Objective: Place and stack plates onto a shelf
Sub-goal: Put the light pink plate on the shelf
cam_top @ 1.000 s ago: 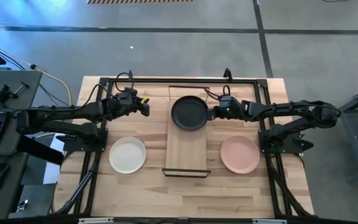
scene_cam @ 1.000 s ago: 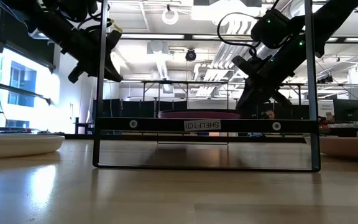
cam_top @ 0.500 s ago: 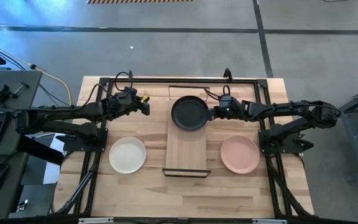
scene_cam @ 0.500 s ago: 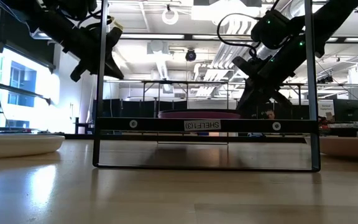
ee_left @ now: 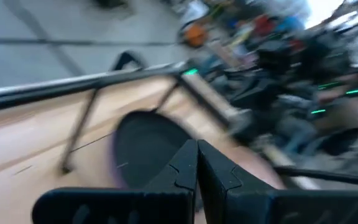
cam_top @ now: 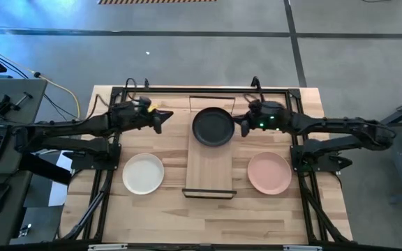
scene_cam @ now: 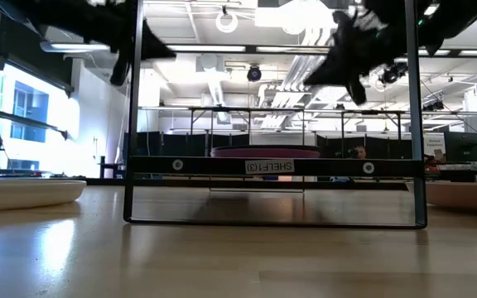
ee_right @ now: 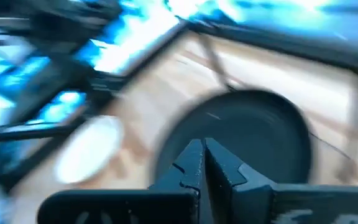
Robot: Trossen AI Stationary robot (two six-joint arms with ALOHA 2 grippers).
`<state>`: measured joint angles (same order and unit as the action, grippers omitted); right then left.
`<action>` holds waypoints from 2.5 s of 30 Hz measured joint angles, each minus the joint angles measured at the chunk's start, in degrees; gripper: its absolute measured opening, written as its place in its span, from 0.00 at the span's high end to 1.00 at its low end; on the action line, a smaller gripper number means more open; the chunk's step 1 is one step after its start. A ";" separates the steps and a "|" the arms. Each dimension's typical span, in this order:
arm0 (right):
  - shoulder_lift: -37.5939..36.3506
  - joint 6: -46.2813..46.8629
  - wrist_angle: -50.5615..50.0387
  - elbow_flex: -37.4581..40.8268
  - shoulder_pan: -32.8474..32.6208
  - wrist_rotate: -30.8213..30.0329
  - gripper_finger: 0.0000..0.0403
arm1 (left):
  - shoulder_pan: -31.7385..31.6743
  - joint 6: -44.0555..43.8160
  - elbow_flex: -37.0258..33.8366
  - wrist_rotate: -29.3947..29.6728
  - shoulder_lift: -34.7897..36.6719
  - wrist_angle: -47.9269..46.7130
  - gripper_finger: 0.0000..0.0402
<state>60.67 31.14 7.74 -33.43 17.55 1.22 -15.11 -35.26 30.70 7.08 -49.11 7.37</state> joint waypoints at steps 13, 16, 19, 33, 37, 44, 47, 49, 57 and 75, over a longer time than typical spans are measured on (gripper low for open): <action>-12.87 -7.40 5.62 -0.02 -4.68 4.85 1.00 | 9.66 8.22 0.02 3.15 7.11 8.73 1.00; -13.16 -6.79 5.65 -0.02 -4.71 4.83 1.00 | 9.62 8.35 0.02 3.42 7.13 9.29 1.00; -13.14 -5.45 5.89 -0.02 -4.71 4.96 1.00 | 9.62 7.49 0.02 3.70 7.13 9.29 1.00; -13.14 -5.67 6.30 -0.02 -4.75 5.53 1.00 | 9.51 7.01 0.02 4.66 7.11 9.23 0.99; -13.14 -5.67 6.28 -0.02 -4.75 5.55 1.00 | 9.51 7.01 0.02 5.13 7.11 9.23 0.97; -13.14 -5.11 4.11 -0.02 -4.75 5.72 1.00 | 9.51 7.93 0.02 5.33 7.11 9.23 0.96; -12.63 -0.98 -4.21 -0.04 -4.75 3.84 0.99 | 9.51 7.93 0.02 5.33 7.11 9.21 0.96; -12.53 1.06 -13.76 -0.02 -4.75 3.43 0.95 | 9.51 7.95 0.02 5.33 7.11 9.22 0.96; -11.89 5.47 -50.42 -2.02 -4.75 9.38 0.63 | 9.51 7.77 0.02 5.33 7.11 9.15 0.96; -1.20 0.95 -58.46 5.02 -4.69 7.38 0.40 | 9.51 7.89 0.02 5.50 7.13 9.21 0.96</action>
<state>59.47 32.09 -50.71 -28.41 12.86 8.60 -5.61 -27.38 30.72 12.58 -41.98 16.58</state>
